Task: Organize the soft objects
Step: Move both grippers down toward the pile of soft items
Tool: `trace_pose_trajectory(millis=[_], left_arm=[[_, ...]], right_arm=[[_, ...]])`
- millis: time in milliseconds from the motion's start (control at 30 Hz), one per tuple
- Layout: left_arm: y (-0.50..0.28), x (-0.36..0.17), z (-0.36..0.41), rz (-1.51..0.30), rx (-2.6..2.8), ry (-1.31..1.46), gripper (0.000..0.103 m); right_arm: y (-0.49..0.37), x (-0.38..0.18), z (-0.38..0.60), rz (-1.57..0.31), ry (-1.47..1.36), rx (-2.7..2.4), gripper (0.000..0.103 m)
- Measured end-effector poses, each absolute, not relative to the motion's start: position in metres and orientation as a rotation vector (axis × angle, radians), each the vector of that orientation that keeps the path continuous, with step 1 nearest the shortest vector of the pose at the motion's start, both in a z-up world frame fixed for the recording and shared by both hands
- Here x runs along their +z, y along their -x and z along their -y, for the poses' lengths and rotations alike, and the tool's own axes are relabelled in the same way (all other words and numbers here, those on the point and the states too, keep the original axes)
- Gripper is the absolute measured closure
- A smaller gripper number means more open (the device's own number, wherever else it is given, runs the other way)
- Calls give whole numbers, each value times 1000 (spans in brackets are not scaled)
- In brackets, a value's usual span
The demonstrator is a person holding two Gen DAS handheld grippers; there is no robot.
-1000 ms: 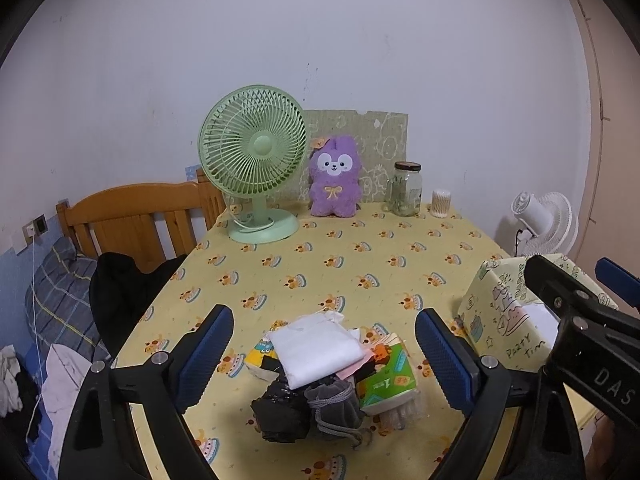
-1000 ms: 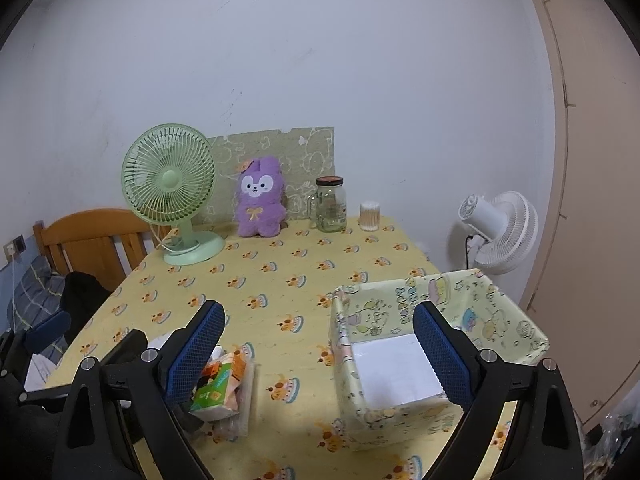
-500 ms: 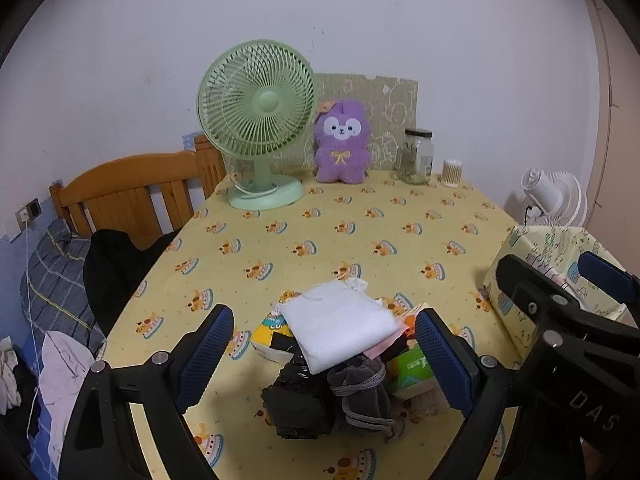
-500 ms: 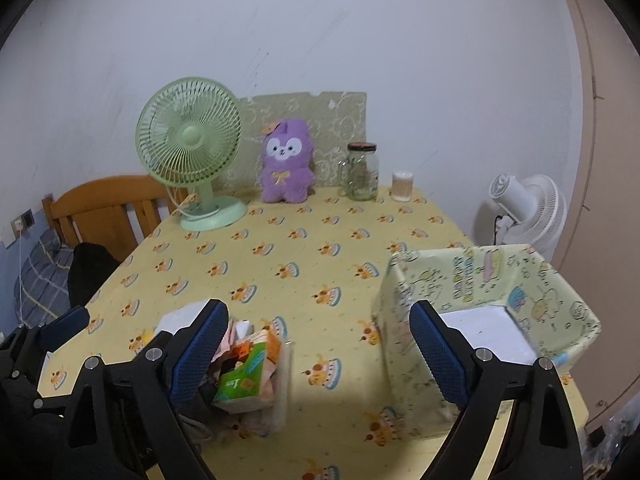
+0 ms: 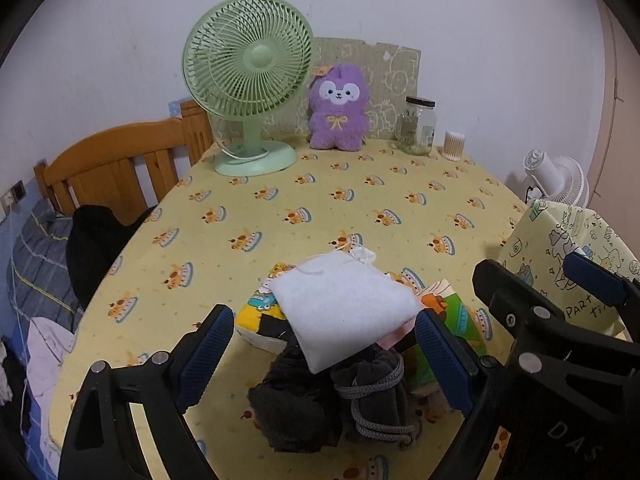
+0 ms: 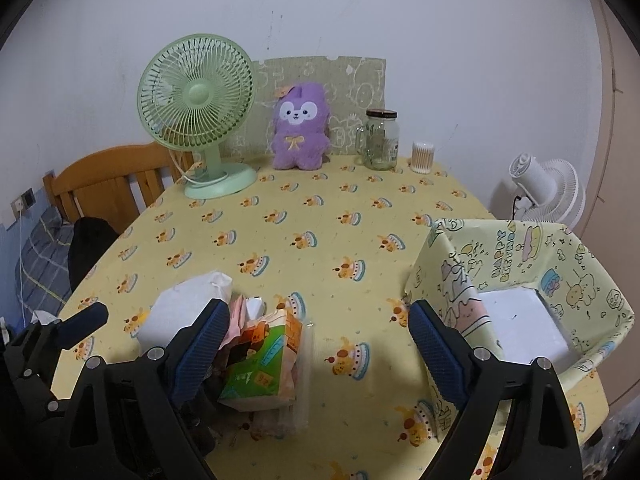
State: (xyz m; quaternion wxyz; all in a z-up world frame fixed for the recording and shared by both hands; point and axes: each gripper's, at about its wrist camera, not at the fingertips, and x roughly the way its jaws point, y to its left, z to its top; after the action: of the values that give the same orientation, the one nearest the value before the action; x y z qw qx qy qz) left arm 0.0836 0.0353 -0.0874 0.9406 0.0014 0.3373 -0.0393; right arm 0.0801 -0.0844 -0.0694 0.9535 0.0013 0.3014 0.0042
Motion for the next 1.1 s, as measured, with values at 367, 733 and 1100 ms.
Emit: trace_pose_trajectory(millis=[367,733,1100], left_arm=[[-102,-104,-30,-728,-100,-7,16],[-108,-118,-26,-755,-105,-23,39],[-108,-122,-22,-755,-103,-60,52]], right_arm=[[-97,-85,83,-672,0,20,11],[-116,-107,83,-762,-38,51,21],[-122,-117,73,-807,-77,126,62]])
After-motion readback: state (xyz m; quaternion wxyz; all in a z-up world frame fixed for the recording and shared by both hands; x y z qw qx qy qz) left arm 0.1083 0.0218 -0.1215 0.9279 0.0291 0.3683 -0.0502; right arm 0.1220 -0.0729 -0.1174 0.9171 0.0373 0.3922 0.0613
